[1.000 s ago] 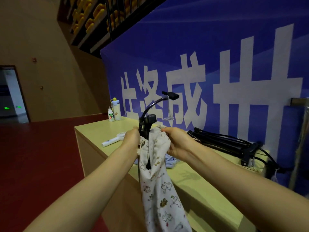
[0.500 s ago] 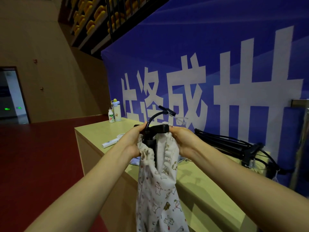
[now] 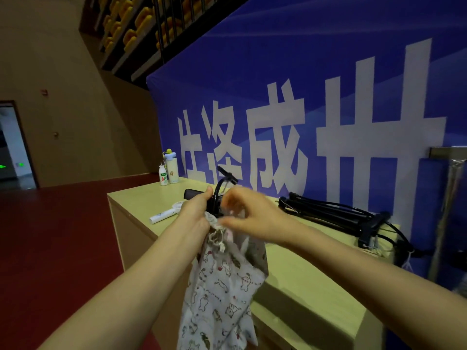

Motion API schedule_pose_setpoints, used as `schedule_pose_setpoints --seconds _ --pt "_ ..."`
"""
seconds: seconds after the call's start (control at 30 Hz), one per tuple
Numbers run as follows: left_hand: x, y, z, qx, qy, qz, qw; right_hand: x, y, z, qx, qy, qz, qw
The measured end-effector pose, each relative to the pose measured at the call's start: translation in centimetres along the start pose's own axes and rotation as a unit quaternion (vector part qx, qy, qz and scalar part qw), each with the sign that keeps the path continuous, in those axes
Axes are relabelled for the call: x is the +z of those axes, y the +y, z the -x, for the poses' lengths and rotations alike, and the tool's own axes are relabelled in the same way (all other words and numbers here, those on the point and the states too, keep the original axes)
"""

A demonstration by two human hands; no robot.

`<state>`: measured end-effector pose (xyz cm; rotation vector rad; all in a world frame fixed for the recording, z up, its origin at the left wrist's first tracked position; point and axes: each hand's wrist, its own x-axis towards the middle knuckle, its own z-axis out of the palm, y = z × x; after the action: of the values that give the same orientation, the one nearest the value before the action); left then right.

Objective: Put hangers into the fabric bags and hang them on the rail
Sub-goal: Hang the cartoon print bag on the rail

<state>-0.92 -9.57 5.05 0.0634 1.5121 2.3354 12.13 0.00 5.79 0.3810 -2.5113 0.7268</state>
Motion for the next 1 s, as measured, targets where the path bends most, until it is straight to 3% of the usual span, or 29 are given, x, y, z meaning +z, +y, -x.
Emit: schedule_pose_setpoints --seconds 0.1,0.4,0.53,0.77,1.0 --pt "-0.3 0.1 -0.8 0.017 0.032 -0.017 0.999 1.3 0.4 0.7 -0.062 -0.105 0.111 0.986" --pt "0.3 0.1 -0.9 0.034 0.04 0.0 0.999 2.1 1.7 1.2 -0.141 -0.042 0.232 0.962" --pt "1.2 0.0 -0.4 0.025 0.026 -0.003 0.999 1.7 2.3 1.3 -0.122 0.004 0.168 0.978" --pt "2.2 0.0 0.4 0.024 0.008 -0.005 1.0 -0.1 1.9 1.8 -0.01 0.045 -0.077 0.996" --pt "2.5 -0.1 0.6 0.006 0.003 -0.015 1.0 -0.5 1.9 2.4 0.012 0.031 -0.036 0.999"
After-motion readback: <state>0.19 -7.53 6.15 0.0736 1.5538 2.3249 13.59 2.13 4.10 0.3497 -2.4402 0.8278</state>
